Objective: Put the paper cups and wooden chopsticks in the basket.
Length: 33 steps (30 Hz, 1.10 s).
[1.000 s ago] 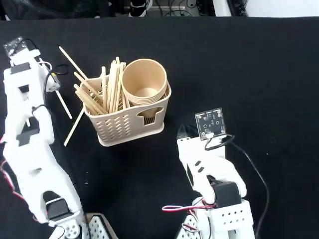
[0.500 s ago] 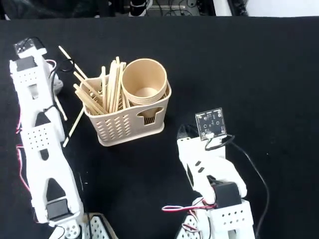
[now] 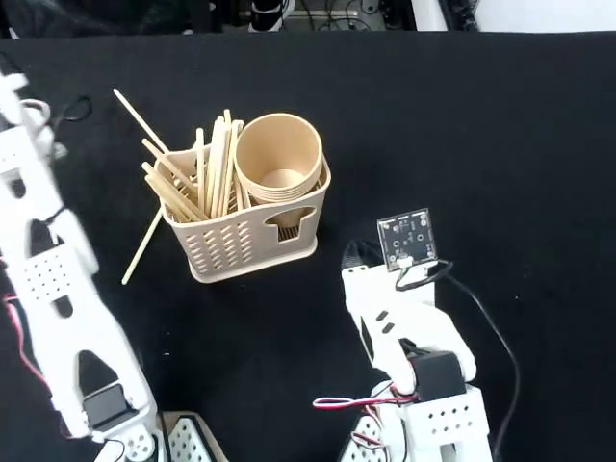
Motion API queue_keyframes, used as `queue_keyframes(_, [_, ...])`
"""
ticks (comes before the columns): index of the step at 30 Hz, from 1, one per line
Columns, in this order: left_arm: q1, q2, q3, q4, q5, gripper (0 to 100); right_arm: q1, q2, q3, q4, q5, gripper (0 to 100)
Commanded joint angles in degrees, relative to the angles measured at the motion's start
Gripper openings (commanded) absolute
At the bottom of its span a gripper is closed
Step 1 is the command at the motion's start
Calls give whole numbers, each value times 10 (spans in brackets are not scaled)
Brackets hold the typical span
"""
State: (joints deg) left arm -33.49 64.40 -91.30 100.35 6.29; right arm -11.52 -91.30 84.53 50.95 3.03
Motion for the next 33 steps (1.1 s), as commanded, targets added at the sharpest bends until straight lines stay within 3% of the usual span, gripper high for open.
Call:
queue_keyframes(1, [-29,-38,12,3,-51,29,-4,-6,-7,-11,5,28])
queue_keyframes(11, [-37,37,12,-32,-104,29,-5,-6,-6,-10,5,28])
queue_keyframes(33, [-41,92,11,-78,-103,30,-5,-6,-5,-10,5,28])
